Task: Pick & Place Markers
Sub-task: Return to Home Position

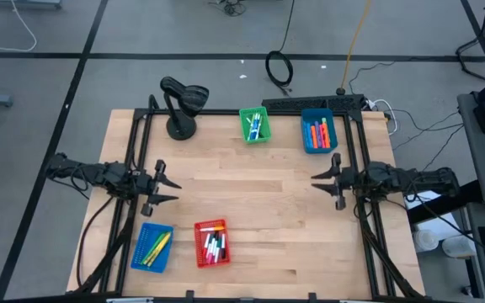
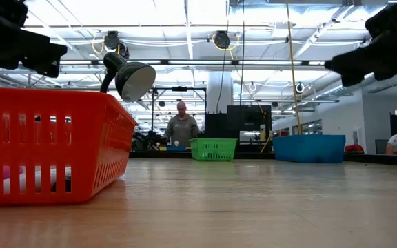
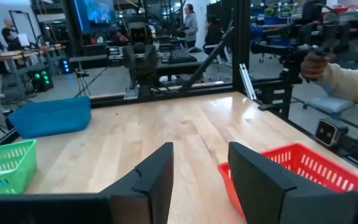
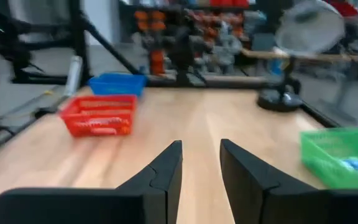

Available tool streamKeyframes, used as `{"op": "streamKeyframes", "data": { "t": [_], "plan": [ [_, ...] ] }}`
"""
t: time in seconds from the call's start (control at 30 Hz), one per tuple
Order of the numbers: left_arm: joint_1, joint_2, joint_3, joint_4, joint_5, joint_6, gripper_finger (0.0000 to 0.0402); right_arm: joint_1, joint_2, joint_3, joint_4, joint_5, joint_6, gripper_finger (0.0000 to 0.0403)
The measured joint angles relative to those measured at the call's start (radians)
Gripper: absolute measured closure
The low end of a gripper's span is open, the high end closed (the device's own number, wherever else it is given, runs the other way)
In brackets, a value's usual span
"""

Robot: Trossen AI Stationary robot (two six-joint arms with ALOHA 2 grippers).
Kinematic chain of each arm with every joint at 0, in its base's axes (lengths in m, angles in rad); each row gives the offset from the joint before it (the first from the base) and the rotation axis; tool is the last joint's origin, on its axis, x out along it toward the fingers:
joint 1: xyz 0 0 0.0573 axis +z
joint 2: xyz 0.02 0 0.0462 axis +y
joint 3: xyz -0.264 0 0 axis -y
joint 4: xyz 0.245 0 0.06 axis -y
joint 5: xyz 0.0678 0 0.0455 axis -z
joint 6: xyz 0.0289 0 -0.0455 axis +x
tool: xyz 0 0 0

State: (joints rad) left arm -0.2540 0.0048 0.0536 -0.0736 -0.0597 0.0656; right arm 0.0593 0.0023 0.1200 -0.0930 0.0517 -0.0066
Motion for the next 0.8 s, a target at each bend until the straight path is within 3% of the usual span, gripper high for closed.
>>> {"op": "streamKeyframes", "data": {
  "t": [0.17,0.47,0.7,0.8],
  "plan": [
    [0.009,0.000,0.000,0.016,0.007,0.000,0.0243,-0.039,0.003,-0.101,0.193,-0.061,-0.008,0.0307],
    [0.009,0.002,0.000,0.012,0.008,0.005,0.0243,-0.085,0.011,-0.103,0.155,-0.136,0.065,0.0307],
    [0.009,0.002,0.000,-0.008,-0.021,0.005,0.0243,-0.085,0.011,-0.103,0.159,-0.121,-0.008,0.0307],
    [0.009,0.002,0.000,-0.007,-0.027,0.007,0.0243,-0.085,0.011,-0.104,0.156,-0.042,-0.016,0.0307]
  ]
}}
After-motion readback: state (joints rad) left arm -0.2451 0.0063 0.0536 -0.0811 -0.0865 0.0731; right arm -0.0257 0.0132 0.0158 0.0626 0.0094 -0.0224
